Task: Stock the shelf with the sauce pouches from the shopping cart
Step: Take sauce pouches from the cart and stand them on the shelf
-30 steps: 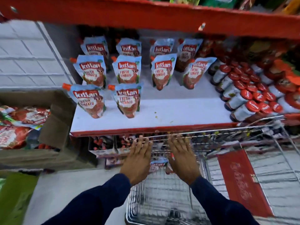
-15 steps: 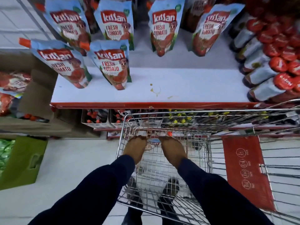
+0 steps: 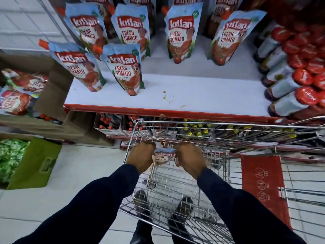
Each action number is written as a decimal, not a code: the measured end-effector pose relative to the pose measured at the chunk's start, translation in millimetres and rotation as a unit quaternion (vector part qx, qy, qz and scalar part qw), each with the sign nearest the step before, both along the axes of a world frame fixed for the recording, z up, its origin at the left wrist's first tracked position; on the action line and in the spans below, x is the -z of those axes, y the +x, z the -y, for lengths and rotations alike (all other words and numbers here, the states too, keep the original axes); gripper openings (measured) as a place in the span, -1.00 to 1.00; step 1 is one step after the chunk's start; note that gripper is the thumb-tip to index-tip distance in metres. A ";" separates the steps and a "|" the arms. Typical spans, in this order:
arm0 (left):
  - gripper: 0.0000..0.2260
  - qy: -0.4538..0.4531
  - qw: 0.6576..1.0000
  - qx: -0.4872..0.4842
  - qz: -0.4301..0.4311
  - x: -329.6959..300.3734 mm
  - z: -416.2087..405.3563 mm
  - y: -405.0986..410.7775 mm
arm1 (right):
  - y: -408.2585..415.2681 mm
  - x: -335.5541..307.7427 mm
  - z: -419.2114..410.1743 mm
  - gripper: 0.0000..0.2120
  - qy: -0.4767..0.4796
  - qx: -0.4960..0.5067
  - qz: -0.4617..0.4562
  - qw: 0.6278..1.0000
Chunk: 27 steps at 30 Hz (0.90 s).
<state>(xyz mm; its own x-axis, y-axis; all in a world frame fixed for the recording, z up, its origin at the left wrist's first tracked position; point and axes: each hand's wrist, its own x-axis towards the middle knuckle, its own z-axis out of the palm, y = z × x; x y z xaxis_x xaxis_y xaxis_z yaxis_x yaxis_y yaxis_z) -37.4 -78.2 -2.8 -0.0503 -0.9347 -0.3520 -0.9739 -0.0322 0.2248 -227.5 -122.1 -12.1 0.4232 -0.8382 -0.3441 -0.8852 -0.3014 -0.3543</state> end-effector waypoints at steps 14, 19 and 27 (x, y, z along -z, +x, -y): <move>-0.80 -0.212 0.972 -0.011 -0.099 -188.5 25.6 0.8 | -36.0 -195.1 32.6 -0.91 -0.182 0.032 0.187 0.965; -0.86 -0.244 0.966 0.010 -0.089 -228.0 60.3 6.2 | -34.3 -229.3 62.1 -0.92 -0.217 0.041 0.206 0.953; -0.79 -0.237 0.967 -0.010 -0.092 -240.9 127.3 10.5 | -19.7 -237.3 119.9 -0.94 -0.230 0.073 0.204 0.949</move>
